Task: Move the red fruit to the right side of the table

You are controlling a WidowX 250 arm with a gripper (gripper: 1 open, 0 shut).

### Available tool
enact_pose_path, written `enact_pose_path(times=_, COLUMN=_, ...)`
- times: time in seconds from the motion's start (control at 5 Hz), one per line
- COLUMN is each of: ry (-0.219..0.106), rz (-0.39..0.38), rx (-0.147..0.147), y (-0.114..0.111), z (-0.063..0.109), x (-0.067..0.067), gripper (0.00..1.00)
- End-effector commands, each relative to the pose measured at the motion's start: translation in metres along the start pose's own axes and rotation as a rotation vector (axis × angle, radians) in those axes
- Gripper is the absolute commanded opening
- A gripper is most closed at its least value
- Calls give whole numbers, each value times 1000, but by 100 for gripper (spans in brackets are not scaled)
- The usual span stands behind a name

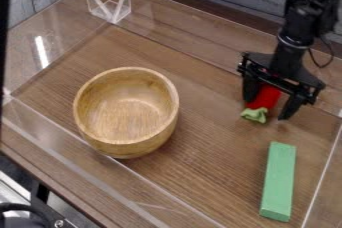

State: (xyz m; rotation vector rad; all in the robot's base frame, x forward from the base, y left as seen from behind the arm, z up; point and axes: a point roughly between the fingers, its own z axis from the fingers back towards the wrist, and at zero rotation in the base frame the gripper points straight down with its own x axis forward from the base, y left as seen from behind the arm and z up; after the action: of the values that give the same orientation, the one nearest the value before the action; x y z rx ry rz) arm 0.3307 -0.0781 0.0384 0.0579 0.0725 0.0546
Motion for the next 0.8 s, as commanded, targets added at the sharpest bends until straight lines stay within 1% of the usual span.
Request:
enact_pose_path(times=0.0, ry=-77, rz=26, rx=-45, y=8, z=35, x=4, gripper=100)
enact_pose_path(times=0.6, ry=-74, rz=55, rx=-77, y=18, z=46, x=4, gripper=100)
